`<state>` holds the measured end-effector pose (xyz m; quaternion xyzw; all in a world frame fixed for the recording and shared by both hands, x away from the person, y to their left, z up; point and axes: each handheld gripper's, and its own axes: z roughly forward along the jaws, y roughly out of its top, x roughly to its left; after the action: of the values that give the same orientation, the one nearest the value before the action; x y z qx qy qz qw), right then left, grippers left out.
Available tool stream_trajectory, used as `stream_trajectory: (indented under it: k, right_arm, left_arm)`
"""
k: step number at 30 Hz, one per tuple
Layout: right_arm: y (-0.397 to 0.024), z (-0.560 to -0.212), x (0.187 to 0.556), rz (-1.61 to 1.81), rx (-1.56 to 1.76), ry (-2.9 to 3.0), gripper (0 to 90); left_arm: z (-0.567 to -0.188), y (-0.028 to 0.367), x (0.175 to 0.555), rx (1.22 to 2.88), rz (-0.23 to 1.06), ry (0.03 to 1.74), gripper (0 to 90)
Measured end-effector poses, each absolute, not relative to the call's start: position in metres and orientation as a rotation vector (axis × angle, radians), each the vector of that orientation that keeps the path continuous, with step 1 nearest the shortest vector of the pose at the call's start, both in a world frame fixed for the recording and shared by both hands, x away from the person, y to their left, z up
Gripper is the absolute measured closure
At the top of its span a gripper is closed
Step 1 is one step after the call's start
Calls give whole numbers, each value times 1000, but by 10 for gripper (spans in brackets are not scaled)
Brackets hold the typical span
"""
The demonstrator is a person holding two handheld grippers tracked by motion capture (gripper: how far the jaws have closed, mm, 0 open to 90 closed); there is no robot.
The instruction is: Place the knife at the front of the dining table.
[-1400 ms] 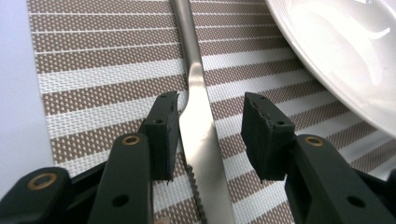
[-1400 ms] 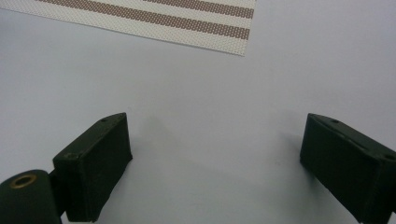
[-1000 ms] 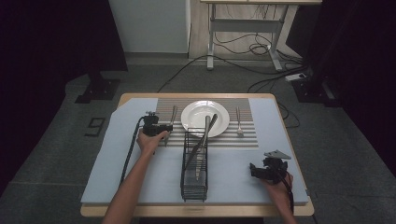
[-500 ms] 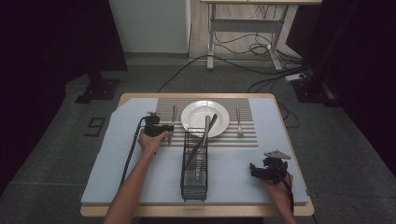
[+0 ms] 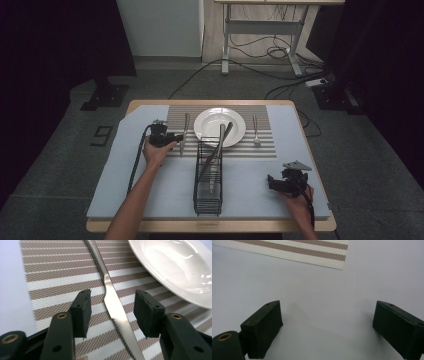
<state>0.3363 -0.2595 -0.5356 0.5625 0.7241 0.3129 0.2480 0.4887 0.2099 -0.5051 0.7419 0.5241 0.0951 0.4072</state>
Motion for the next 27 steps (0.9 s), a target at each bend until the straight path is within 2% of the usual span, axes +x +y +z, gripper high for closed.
stream_trajectory:
  k: [4, 12, 27]
  right_arm:
    - [-259, -536, 336, 853, 1533, 1973, 82]
    - [-259, -536, 336, 853, 1533, 1972, 82]
    - [-259, -536, 336, 852, 1533, 1972, 82]
  left_arm:
    - [-504, 209, 479, 1922, 276, 1279, 432]
    - [-512, 195, 464, 2017, 291, 1233, 451]
    - [-500, 205, 414, 1975, 324, 1177, 408]
